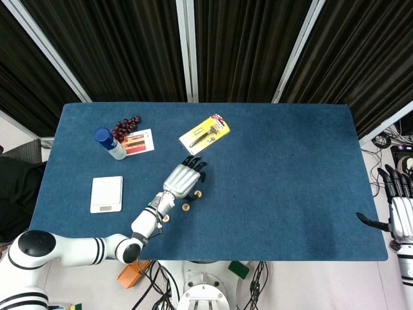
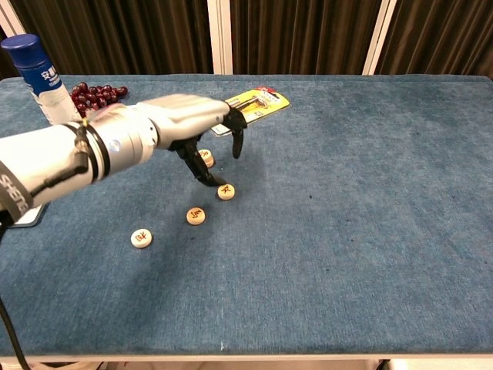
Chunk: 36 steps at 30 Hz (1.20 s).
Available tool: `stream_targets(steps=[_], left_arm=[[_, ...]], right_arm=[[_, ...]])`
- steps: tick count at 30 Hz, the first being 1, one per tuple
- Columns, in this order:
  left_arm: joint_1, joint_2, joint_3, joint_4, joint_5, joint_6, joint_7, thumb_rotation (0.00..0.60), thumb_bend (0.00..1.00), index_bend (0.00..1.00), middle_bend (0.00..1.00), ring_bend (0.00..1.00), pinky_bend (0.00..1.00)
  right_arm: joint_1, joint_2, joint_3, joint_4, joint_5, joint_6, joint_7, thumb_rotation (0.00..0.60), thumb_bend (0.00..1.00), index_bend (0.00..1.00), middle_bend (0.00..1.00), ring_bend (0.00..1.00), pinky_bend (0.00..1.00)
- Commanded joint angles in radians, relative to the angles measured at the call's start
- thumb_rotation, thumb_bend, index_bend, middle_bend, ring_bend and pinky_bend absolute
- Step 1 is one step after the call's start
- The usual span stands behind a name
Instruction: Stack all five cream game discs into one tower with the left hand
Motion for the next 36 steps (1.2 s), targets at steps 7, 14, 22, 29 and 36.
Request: stream_targets(steps=[7, 14, 22, 29, 36], left_arm=[[0.001, -0.029, 0.022, 0.021, -0.007, 0.004, 0.048, 0.599, 0.23, 0.41, 0.1, 0.0, 0.0], [0.012, -0.046, 0.028, 0.04, -0.008, 0.005, 0.052, 0.599, 0.24, 0.42, 0.1, 0.0, 0.0], [0.014, -0.06, 0.025, 0.06, -0.005, -0.007, 0.048, 0.599, 0.27, 0.44, 0.1, 0.0, 0.0], [0.015, -0.068, 0.021, 0.073, -0.013, -0.023, 0.048, 0.597, 0.31, 0.46, 0.1, 0.0, 0.0], [0.017, -0.073, 0.019, 0.083, -0.015, -0.026, 0.05, 0.599, 0.36, 0.49, 0.1, 0.0, 0.0]], right_arm=[[-0.003, -0.002, -0.002, 0.006, -0.004, 0.005, 0.008, 0.6, 0.12, 0.0, 0.0, 0.0, 0.0], [-0.002, -0.004, -0.001, 0.009, -0.006, 0.003, 0.01, 0.6, 0.12, 0.0, 0.0, 0.0, 0.0], [-0.003, -0.004, -0.001, 0.011, -0.004, 0.002, 0.01, 0.6, 0.12, 0.0, 0.0, 0.0, 0.0], [-0.002, -0.006, 0.0, 0.015, -0.001, -0.001, 0.013, 0.6, 0.12, 0.0, 0.0, 0.0, 0.0], [-0.002, -0.007, 0.0, 0.019, -0.001, -0.004, 0.015, 0.6, 0.12, 0.0, 0.0, 0.0, 0.0]])
